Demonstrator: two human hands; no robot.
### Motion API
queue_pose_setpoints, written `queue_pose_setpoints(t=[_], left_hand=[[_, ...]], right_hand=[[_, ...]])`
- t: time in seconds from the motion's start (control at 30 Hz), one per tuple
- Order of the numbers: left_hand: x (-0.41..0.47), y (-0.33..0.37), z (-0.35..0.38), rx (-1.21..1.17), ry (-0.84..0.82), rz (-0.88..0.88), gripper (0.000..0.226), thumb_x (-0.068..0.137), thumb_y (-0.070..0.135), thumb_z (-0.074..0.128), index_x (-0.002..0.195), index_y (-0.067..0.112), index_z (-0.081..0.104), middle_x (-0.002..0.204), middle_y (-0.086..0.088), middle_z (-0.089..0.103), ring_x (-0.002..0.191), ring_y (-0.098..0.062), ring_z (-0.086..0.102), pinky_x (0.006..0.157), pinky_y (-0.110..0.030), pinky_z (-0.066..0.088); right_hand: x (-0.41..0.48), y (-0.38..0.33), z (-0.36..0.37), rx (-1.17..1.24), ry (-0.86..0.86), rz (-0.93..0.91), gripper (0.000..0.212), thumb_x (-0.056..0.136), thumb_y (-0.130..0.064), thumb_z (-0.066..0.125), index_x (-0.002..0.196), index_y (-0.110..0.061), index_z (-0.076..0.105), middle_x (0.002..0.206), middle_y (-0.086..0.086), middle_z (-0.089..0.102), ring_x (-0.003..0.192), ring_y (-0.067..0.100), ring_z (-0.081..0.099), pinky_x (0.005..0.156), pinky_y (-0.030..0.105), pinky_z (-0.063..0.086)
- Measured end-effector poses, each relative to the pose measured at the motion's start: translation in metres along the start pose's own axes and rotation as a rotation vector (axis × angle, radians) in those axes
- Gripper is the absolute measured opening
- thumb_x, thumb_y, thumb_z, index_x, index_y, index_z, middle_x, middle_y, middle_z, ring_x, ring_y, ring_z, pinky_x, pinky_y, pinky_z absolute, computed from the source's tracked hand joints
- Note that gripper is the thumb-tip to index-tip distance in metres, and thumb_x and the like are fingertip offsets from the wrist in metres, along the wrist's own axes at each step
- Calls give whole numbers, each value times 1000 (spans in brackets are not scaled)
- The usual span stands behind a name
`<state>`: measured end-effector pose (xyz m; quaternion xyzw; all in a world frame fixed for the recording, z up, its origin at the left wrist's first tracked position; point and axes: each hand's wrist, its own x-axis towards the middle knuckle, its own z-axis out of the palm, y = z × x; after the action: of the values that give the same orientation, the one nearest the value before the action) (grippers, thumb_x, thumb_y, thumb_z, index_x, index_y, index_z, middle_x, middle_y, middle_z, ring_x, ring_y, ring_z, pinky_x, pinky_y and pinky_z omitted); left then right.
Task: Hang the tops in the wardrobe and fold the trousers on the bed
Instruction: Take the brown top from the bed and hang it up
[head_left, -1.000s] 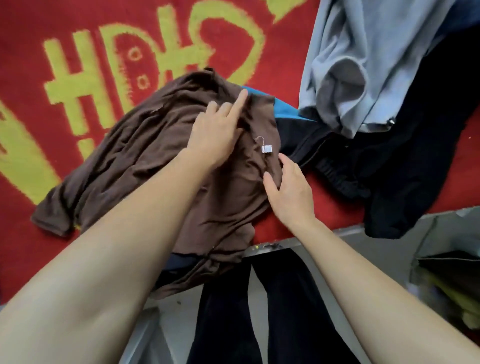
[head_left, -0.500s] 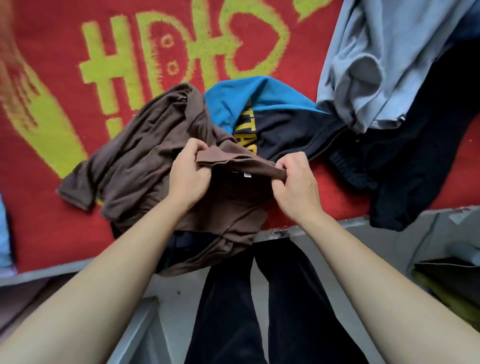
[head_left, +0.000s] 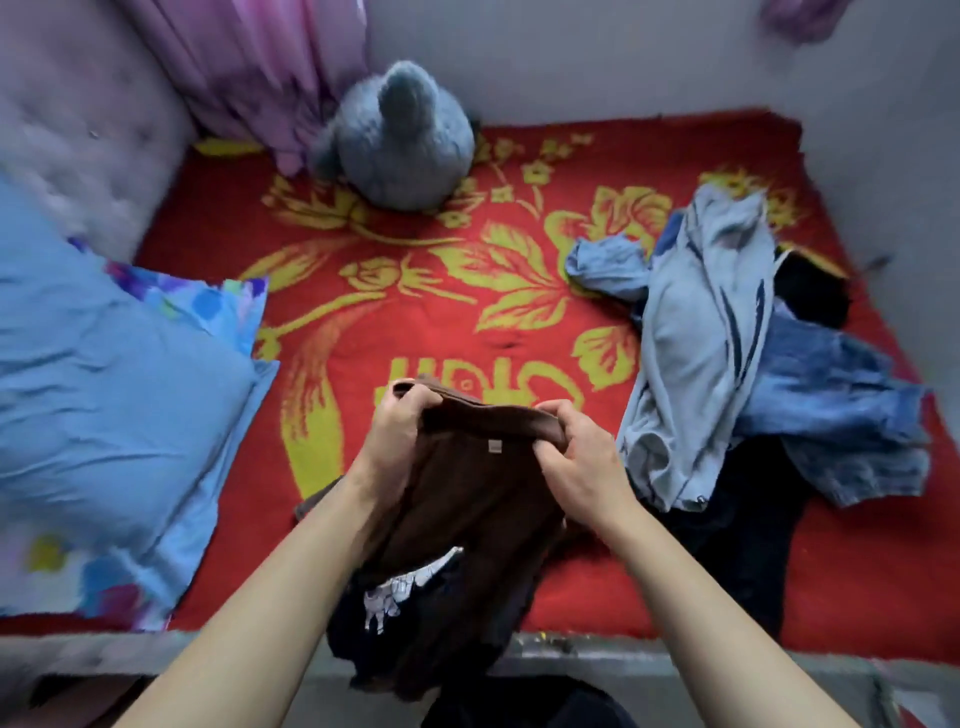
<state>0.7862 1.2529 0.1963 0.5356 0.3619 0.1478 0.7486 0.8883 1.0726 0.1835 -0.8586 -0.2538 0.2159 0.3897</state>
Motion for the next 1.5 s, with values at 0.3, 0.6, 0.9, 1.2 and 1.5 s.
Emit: queue_pose_setpoints(t=[0.3,0.6,0.9,1.2,1.5], left_hand=[[-111,122,-32,175,288,422,38,86,-16,57,100,18,47,89,-1,64,82,-9,62,73,-18,51],[-229,80,-25,33,686,457,39,77,-6,77,102,16,56,98,-16,72,82,-21,69,81,-36,57],[-362,20,-25,-157,1117,438,27,62,33,87,70,23,64,74,-13,73,64,-21,70,53,-30,55],[-510,-2,-51,-175,1372,516,57,45,40,93,83,11,63,78,-8,74,70,-16,67,61,-31,57],[-728,-72,-98,-179,1427,481,43,63,3,89,96,12,62,87,-13,74,82,-25,73,69,-35,59]], right_hand=[[-22,-135,-60,110,-98,-553,22,92,-53,58,90,-34,69,87,-13,62,92,3,59,80,18,43],[-59,-133,-48,232,-444,-537,11,95,-32,66,86,-32,72,93,-10,65,90,-1,59,82,16,43],[-178,-123,15,73,-1017,-618,50,86,-73,54,75,-24,52,59,-14,55,56,2,50,54,20,40],[-306,-153,54,49,-1102,-815,36,89,-64,59,86,-28,64,77,-11,66,74,3,60,72,27,51],[-516,-168,112,143,-1226,-767,28,101,-26,58,92,0,65,76,14,64,66,12,57,64,33,50]])
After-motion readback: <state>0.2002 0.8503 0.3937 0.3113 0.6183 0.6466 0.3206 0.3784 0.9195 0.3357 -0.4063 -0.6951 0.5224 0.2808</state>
